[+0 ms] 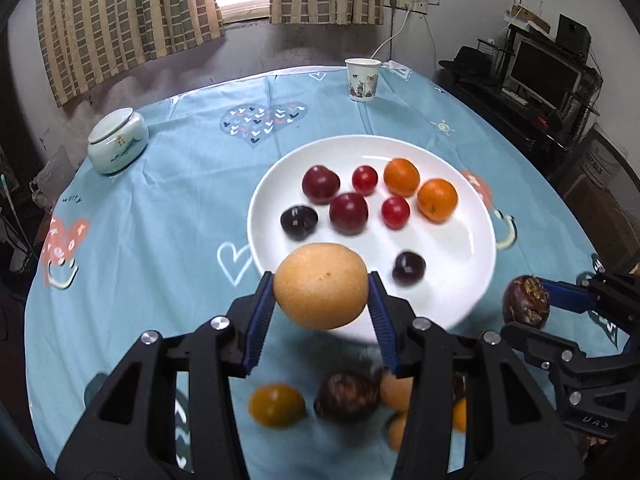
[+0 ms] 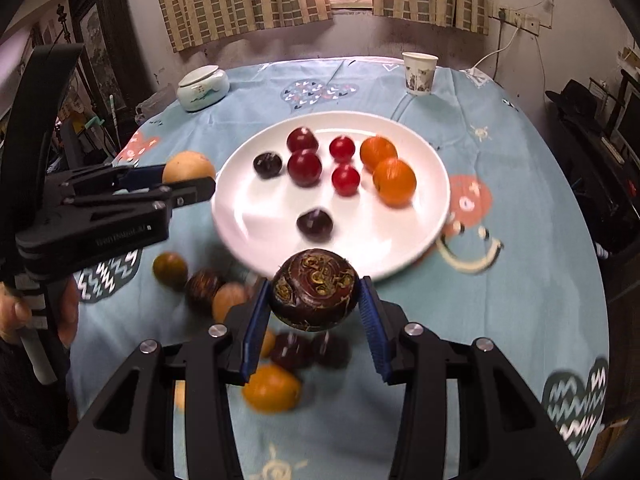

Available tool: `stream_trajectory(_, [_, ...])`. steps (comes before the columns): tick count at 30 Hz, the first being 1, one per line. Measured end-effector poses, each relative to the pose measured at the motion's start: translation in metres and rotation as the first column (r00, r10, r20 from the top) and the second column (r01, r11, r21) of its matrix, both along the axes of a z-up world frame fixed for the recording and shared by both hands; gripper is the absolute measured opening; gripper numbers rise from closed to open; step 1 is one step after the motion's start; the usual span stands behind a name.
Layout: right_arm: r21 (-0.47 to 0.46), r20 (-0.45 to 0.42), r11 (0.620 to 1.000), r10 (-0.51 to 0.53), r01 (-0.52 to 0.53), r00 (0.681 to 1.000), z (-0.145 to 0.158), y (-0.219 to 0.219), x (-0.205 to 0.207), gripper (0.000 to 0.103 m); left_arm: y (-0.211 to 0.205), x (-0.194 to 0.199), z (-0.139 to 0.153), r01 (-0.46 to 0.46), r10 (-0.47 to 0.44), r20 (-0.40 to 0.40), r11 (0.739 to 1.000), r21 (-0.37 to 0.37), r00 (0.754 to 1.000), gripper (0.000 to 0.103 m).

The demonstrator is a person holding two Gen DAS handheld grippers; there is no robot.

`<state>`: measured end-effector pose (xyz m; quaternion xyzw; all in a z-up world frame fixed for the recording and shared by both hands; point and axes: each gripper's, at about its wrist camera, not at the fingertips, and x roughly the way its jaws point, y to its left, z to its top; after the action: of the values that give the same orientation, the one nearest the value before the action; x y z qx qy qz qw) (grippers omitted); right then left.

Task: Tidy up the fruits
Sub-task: 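Carry both fruits to the plate and open both tools to release, then withdraw both open tools back toward the fruit cluster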

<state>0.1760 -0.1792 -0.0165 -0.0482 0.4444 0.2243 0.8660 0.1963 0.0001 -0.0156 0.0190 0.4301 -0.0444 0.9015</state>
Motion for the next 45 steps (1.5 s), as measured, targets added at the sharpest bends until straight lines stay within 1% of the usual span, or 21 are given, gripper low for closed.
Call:
stream_trajectory(4, [0.002, 0.006, 1.000, -0.021, 0.021, 1.000, 0.001, 0.006, 0.039, 0.045, -0.001, 0.026, -0.006, -0.015, 0.015, -0.017, 1.000, -0.002, 1.000, 0.047])
stream_trajectory(7, [0.013, -0.018, 1.000, -0.027, 0.027, 0.999, -0.009, 0.010, 0.058, 0.045, 0.001, 0.039, -0.015, -0.017, 0.017, -0.040, 1.000, -0.006, 0.999, 0.047])
stream_trajectory(12, [0.011, -0.040, 1.000, -0.029, 0.030, 0.999, -0.022, 0.015, 0.076, 0.045, 0.004, 0.054, -0.025, -0.023, 0.022, -0.058, 1.000, -0.009, 0.998, 0.047])
stream_trajectory(17, [0.008, -0.021, 0.999, -0.039, 0.039, 0.999, -0.023, 0.017, 0.085, 0.045, 0.003, 0.063, -0.027, -0.029, 0.029, -0.061, 1.000, -0.004, 0.998, 0.048])
stream_trajectory(18, [0.006, -0.010, 0.999, -0.042, 0.042, 0.999, -0.022, 0.018, 0.087, 0.047, 0.004, 0.065, -0.026, -0.037, 0.036, -0.062, 0.999, -0.003, 0.997, 0.049])
stream_trajectory(19, [-0.001, 0.006, 0.999, -0.050, 0.050, 0.999, -0.021, 0.019, 0.088, 0.060, 0.006, 0.066, -0.024, -0.045, 0.045, -0.054, 0.999, -0.006, 0.998, 0.055])
stream_trajectory(20, [-0.005, 0.023, 0.998, -0.061, 0.061, 0.998, -0.020, 0.019, 0.089, 0.067, 0.008, 0.066, -0.020, -0.056, 0.055, -0.041, 0.998, -0.010, 0.998, 0.058])
stream_trajectory(21, [-0.006, 0.052, 0.997, -0.072, 0.072, 0.996, -0.017, 0.018, 0.087, 0.067, 0.011, 0.065, -0.016, -0.063, 0.062, -0.029, 0.998, -0.012, 0.998, 0.063])
stream_trajectory(22, [-0.005, 0.063, 0.997, -0.073, 0.074, 0.995, -0.015, 0.017, 0.086, 0.067, 0.014, 0.062, -0.011, -0.068, 0.068, -0.014, 0.998, -0.014, 0.998, 0.064])
stream_trajectory(25, [0.013, 0.064, 0.997, -0.077, 0.077, 0.995, -0.007, 0.012, 0.083, 0.067, 0.024, 0.052, 0.006, -0.087, 0.087, 0.025, 0.996, -0.018, 0.996, 0.064])
stream_trajectory(29, [0.017, 0.071, 0.997, -0.081, 0.080, 0.994, 0.007, 0.006, 0.070, 0.067, 0.038, 0.031, 0.027, -0.104, 0.108, 0.064, 0.993, -0.052, 0.992, 0.067])
stream_trajectory(34, [0.031, 0.058, 0.997, -0.076, 0.075, 0.995, 0.019, 0.001, 0.049, 0.067, 0.042, 0.002, 0.039, -0.102, 0.108, 0.085, 0.992, -0.069, 0.991, 0.069])
stream_trajectory(35, [0.033, 0.055, 0.997, -0.070, 0.068, 0.996, 0.021, 0.000, 0.041, 0.067, 0.042, -0.006, 0.040, -0.099, 0.105, 0.090, 0.993, -0.068, 0.990, 0.070])
stream_trajectory(37, [0.035, 0.052, 0.998, -0.058, 0.057, 0.997, 0.023, -0.002, 0.025, 0.067, 0.042, -0.022, 0.039, -0.095, 0.100, 0.100, 0.994, -0.058, 0.990, 0.077])
stream_trajectory(39, [0.033, 0.049, 0.998, -0.049, 0.047, 0.998, 0.021, -0.004, 0.007, 0.072, 0.043, -0.039, 0.034, -0.098, 0.103, 0.109, 0.994, -0.053, 0.989, 0.078])
stream_trajectory(41, [0.029, 0.047, 0.999, -0.043, 0.042, 0.998, 0.018, -0.005, -0.008, 0.076, 0.045, -0.051, 0.026, -0.102, 0.108, 0.100, 0.993, -0.064, 0.989, 0.078])
stream_trajectory(43, [0.021, 0.038, 0.999, -0.037, 0.036, 0.999, 0.013, -0.005, -0.022, 0.076, 0.045, -0.063, 0.015, -0.108, 0.115, 0.081, 0.991, -0.078, 0.990, 0.078])
stream_trajectory(45, [0.017, 0.026, 0.999, -0.034, 0.034, 0.999, 0.007, -0.005, -0.035, 0.076, 0.044, -0.074, 0.003, -0.118, 0.123, 0.064, 0.990, -0.073, 0.990, 0.078])
